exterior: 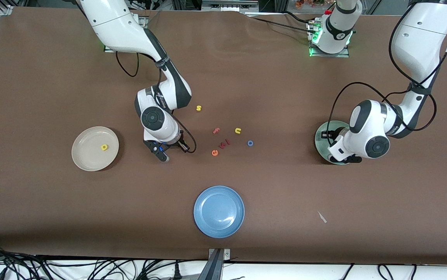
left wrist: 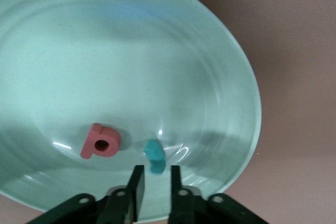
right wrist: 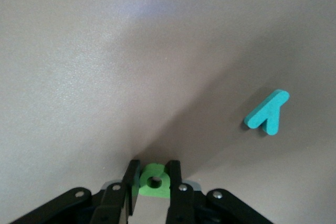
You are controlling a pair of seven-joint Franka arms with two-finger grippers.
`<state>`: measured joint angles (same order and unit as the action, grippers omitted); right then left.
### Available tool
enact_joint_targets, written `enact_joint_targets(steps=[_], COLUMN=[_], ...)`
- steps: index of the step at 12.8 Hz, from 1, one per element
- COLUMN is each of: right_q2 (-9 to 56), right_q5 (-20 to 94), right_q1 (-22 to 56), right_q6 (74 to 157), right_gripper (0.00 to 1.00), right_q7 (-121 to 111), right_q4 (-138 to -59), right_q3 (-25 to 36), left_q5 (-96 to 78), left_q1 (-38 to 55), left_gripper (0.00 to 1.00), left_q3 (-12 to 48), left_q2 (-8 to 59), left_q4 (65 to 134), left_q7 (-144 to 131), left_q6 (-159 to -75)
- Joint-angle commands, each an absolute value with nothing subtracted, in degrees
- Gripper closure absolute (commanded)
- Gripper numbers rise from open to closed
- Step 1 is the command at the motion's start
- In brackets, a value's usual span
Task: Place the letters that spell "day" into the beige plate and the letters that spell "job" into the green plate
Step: 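Place the cyan j on the green plate while the right gripper places green p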
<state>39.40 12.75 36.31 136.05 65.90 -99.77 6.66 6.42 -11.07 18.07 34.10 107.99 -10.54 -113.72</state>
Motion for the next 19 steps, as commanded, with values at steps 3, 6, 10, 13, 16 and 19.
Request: enact_joint_targets(steps=[3, 6, 10, 13, 16, 19], right_q2=[39.6, 36.1, 27.5, 22.8, 21.1, 21.0], right_q5=[12.7, 12.1, 11.1, 11.1, 11.4, 12.3], right_q1=[35.2, 35.2, 35.2, 35.2, 35.2, 35.1], right_q6=[123.2, 117.6, 116.8, 122.7, 130.0, 138.9], right_gripper=[0.96, 0.96, 0.96, 0.96, 0.96, 0.95], right_q7=[58.9, 50.0, 30.8, 20.2, 9.5, -3.2], right_q4=[-92.0, -92.9, -101.7, -110.3, -117.1, -123.2], right_q3=[7.5, 10.4, 17.8, 22.5, 26.9, 31.5], left_q5=[7.8, 7.9, 7.9, 7.9, 7.6, 7.6], left_q1=[-11.6, -11.3, -10.9, -9.8, -5.8, -1.7], left_gripper=[0.00, 0.00, 0.00, 0.00, 0.00, 0.00], left_q3=[19.3, 23.9, 31.4, 35.7, 35.7, 35.6], left_q2=[32.7, 27.6, 27.3, 27.4, 29.4, 34.7], left_q4=[107.2, 106.7, 99.2, 97.3, 93.8, 87.6], left_q7=[-9.7, -9.8, -9.7, -10.2, -9.6, -9.6], left_q6=[-112.8, -109.7, -101.3, -101.3, -101.6, -102.5])
